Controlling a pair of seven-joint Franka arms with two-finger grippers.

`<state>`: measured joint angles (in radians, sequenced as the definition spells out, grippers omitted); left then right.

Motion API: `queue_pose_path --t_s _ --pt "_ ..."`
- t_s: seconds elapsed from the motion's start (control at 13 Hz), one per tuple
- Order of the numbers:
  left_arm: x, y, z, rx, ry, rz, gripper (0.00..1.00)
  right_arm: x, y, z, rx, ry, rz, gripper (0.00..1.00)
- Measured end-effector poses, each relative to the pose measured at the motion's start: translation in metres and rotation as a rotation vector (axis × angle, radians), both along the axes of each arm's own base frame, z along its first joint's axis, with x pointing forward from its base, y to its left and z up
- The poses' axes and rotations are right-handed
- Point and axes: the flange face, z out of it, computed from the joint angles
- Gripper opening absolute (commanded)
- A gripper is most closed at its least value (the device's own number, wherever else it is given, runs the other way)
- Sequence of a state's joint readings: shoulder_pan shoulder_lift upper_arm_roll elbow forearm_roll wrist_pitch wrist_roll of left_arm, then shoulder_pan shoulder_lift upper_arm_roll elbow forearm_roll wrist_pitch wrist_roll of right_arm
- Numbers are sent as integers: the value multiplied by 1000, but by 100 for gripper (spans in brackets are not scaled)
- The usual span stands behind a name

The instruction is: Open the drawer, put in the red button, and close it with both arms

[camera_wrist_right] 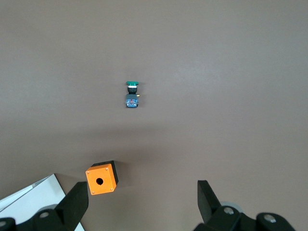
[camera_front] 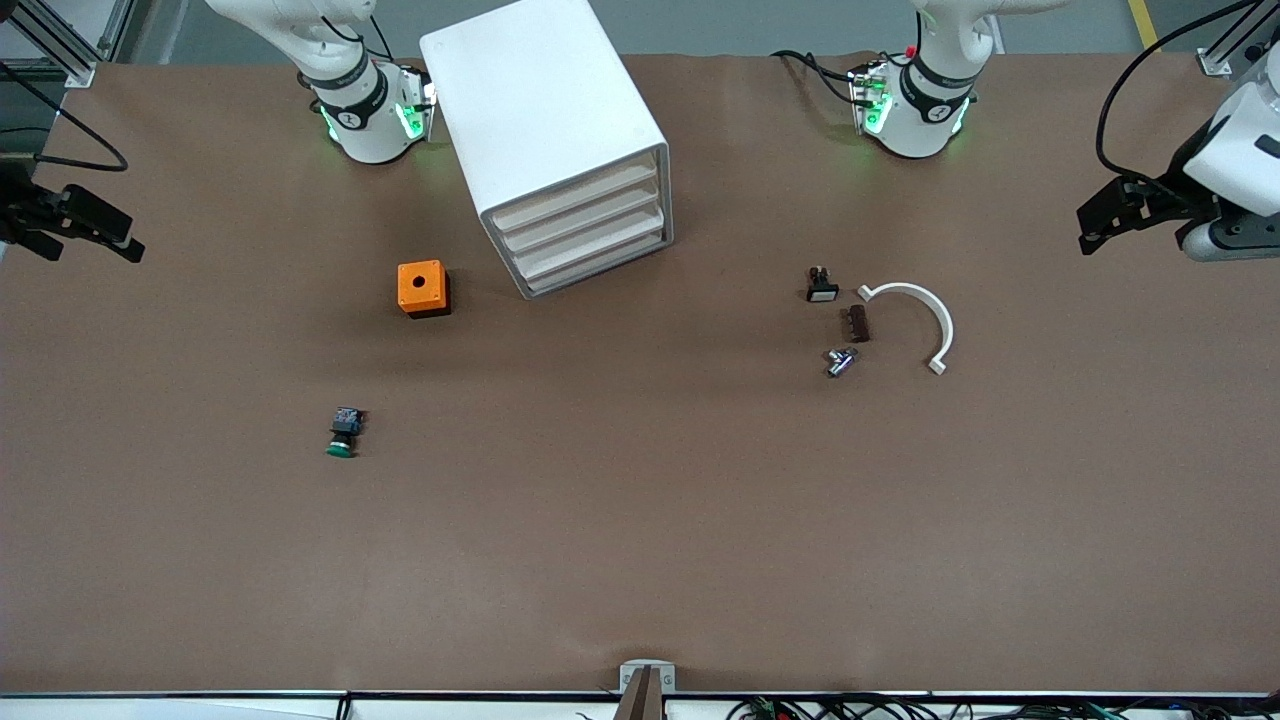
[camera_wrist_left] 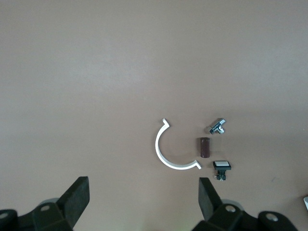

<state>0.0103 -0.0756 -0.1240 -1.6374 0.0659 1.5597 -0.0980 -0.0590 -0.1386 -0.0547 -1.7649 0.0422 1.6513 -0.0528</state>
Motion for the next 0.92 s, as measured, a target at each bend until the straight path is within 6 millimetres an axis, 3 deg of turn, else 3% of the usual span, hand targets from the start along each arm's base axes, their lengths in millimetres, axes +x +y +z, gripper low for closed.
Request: queue_pose_path --t_s 0.92 --pt "1 -1 -4 -12 15 1 100 -1 -1 1 -8 -1 1 100"
